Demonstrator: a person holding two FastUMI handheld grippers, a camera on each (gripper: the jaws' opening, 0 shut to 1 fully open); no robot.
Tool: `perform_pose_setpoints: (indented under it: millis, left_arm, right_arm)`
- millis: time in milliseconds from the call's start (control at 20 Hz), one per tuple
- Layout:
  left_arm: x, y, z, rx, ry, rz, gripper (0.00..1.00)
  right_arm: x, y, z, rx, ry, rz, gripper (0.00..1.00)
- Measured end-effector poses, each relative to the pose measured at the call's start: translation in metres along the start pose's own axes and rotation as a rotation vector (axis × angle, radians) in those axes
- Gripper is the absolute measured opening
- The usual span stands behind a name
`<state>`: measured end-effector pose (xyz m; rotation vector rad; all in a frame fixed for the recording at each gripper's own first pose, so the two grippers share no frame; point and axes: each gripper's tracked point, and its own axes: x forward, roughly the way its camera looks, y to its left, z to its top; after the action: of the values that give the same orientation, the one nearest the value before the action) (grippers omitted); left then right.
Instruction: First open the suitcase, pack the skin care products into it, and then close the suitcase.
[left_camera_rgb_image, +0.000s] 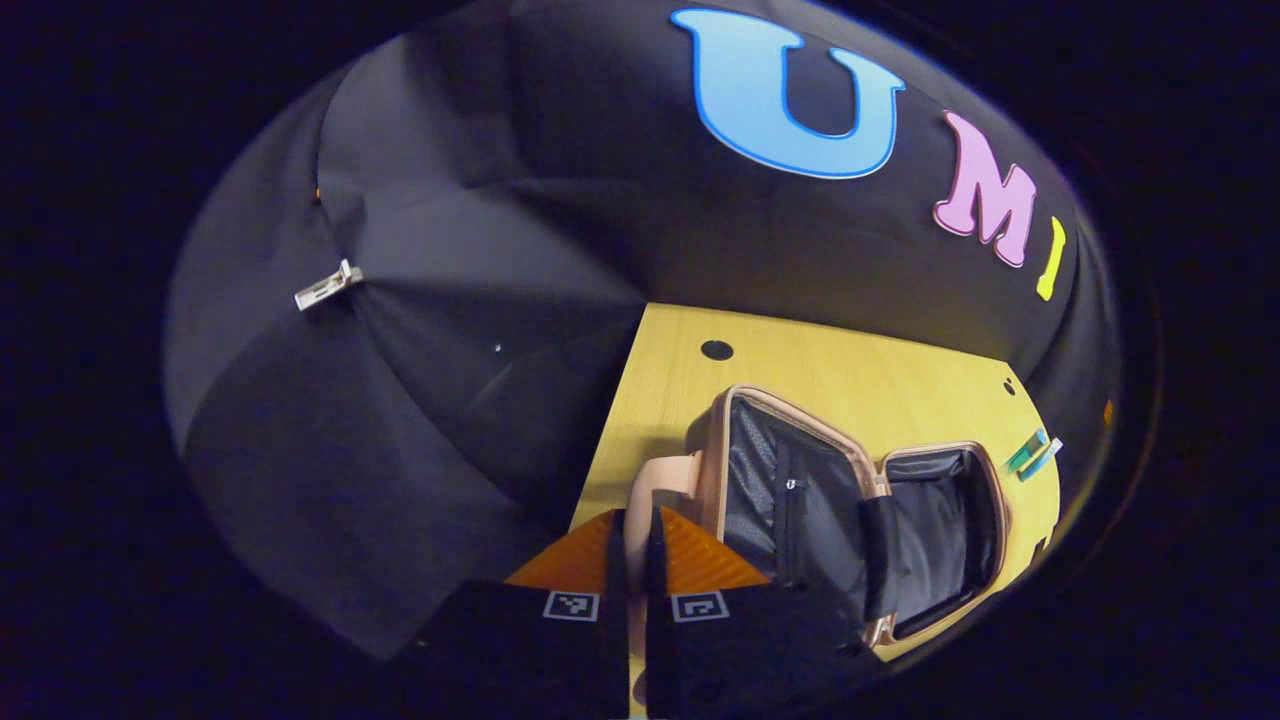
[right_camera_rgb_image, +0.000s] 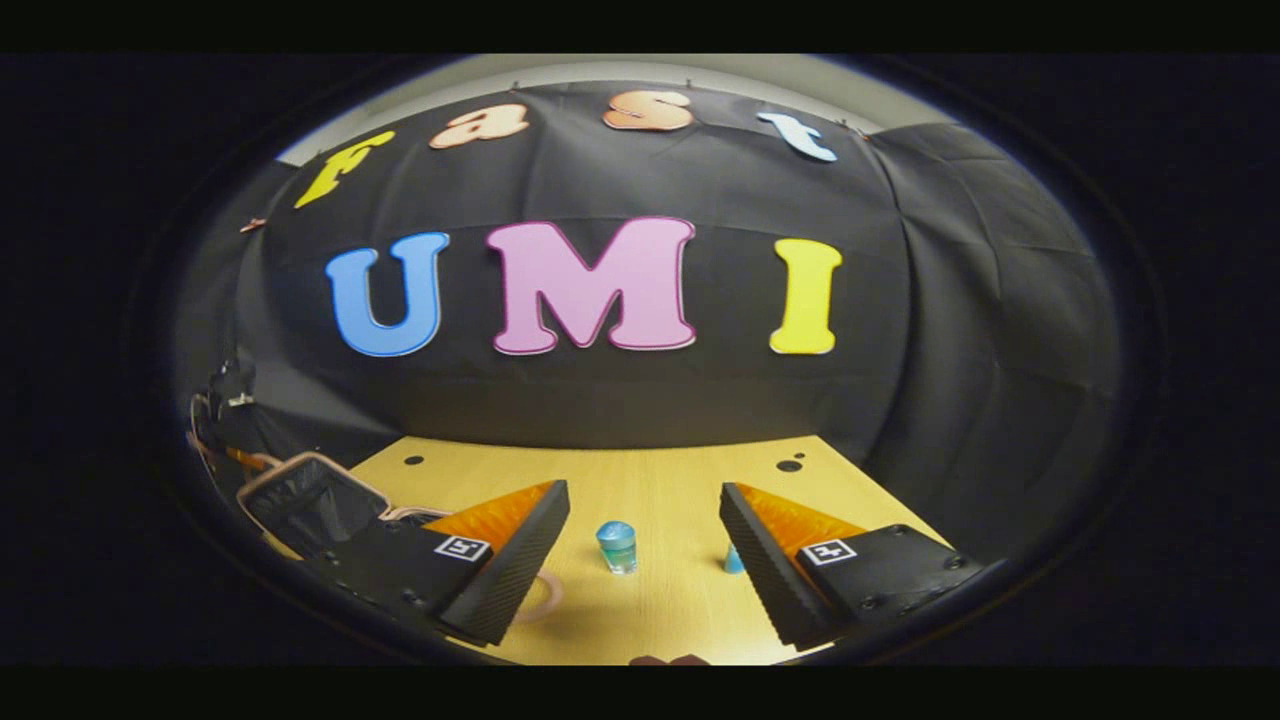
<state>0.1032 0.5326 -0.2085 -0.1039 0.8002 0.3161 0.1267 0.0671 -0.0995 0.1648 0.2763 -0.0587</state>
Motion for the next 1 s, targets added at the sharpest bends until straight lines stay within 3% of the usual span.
perform_pose_setpoints:
  millis: [250,300,350,400,500,550,600,750,1000]
  left_arm:
    - [0.061,0.021,-0.062,-0.053,0.066,0.086,0.12]
    - [0.067,0.032,-0.068,-0.047,0.064,0.132,0.2]
    - [0.068,0.031,-0.072,-0.056,0.064,0.136,0.22]
    - [0.065,0.034,-0.063,-0.062,0.018,0.137,0.39]
    - [0.044,0.035,-0.039,-0.037,-0.083,0.168,0.62]
    - [0.03,0.025,-0.024,-0.013,-0.138,0.165,0.8]
    - [0.02,0.013,-0.013,0.003,-0.177,0.156,0.77]
    - [-0.02,-0.054,0.017,0.059,-0.29,0.085,0.96]
    - [-0.076,-0.228,0.029,0.091,-0.374,-0.191,0.95]
  right_arm:
    - [-0.016,-0.03,-0.008,0.022,0.017,-0.127,0.96]
    - [-0.019,-0.035,-0.008,0.01,0.017,-0.145,0.96]
    - [-0.02,-0.038,-0.011,-0.004,0.02,-0.157,0.96]
    - [-0.02,-0.042,-0.01,-0.013,0.017,-0.164,0.96]
    - [-0.019,-0.046,-0.013,-0.04,0.005,-0.16,0.96]
    - [-0.017,-0.046,-0.013,-0.05,0.0,-0.153,0.96]
    - [-0.015,-0.047,-0.013,-0.059,-0.006,-0.143,0.96]
    - [-0.003,-0.053,-0.017,-0.082,-0.012,-0.111,0.96]
    - [0.021,-0.068,-0.032,-0.095,0.007,-0.068,0.96]
